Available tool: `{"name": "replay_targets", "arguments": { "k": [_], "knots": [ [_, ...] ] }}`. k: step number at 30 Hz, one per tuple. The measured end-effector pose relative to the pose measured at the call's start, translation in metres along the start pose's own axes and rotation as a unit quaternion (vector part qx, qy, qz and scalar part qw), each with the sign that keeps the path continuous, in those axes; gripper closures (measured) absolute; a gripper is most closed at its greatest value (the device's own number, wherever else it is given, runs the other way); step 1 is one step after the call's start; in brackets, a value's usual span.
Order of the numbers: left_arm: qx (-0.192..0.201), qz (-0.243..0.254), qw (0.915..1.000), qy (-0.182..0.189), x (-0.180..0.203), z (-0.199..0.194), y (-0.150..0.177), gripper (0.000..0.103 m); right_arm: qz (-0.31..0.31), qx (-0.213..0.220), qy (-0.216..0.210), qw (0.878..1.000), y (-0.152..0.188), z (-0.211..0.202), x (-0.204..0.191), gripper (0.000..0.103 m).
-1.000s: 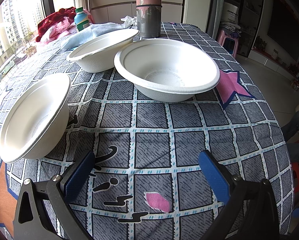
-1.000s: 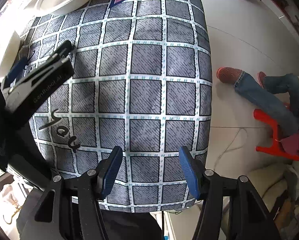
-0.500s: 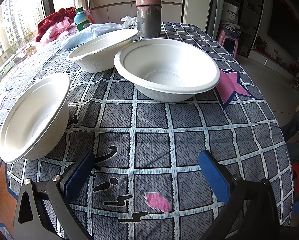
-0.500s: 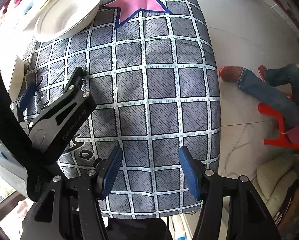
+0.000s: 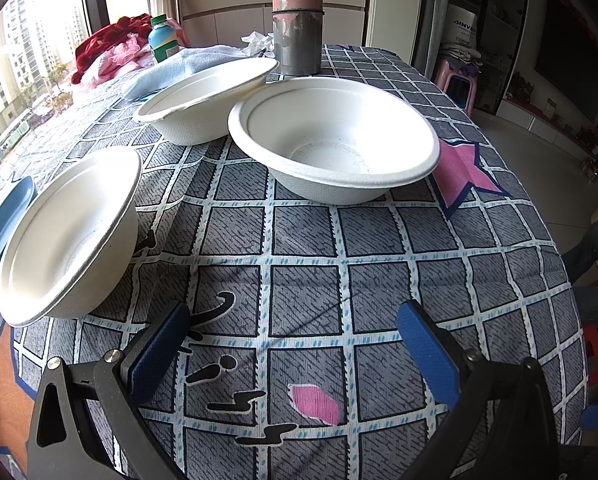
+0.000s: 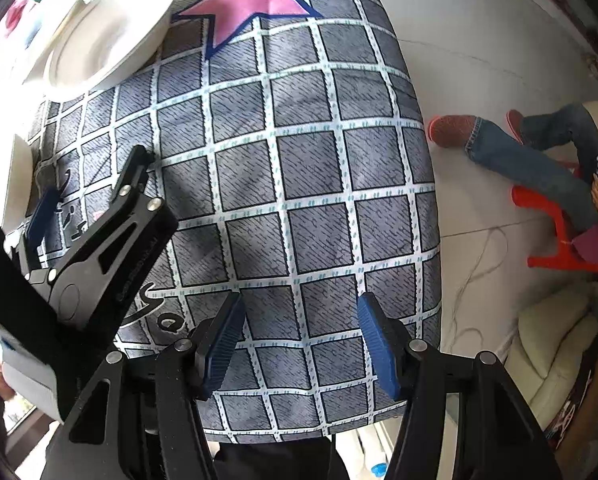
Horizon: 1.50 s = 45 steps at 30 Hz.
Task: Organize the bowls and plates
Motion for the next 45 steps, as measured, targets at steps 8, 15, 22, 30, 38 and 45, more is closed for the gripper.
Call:
{"name": "replay_targets", "arguments": {
  "k": [8, 15, 22, 30, 38, 45],
  "knots": [
    [0.000, 0.000, 1.0000, 0.000, 0.000, 0.000, 0.000, 0.000, -0.016, 0.008, 0.003, 1.000, 0.010, -0.003, -0.015, 0.043],
    [0.000, 0.000, 1.0000, 0.000, 0.000, 0.000, 0.000, 0.000, -0.030, 0.016, -0.004, 0.999, 0.002, -0.017, -0.023, 0.043],
    [0.000, 0.000, 1.0000, 0.000, 0.000, 0.000, 0.000, 0.000, -0.054, 0.015, 0.011, 0.998, 0.004, -0.017, -0.024, 0.043],
    [0.000, 0.000, 1.0000, 0.000, 0.000, 0.000, 0.000, 0.000, -0.065, 0.018, 0.012, 0.998, 0.006, -0.022, -0.014, 0.043],
    [0.000, 0.000, 1.0000, 0.000, 0.000, 0.000, 0.000, 0.000, -0.074, 0.025, 0.006, 0.997, -0.021, -0.035, -0.006, 0.043],
    [0.000, 0.000, 1.0000, 0.000, 0.000, 0.000, 0.000, 0.000, -0.069, 0.022, -0.003, 0.997, -0.018, -0.034, -0.001, 0.043]
  ]
}}
Point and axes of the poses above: each gripper's, at about its wrist camera, not at the fingertips, and z roughly the way its jaws point, x to its right, y to its underside, the point moved 6 cm from there along z, roughly the way its jaws point, and after that the axes turned 7 degrees about -x, right-handed, at the moved point
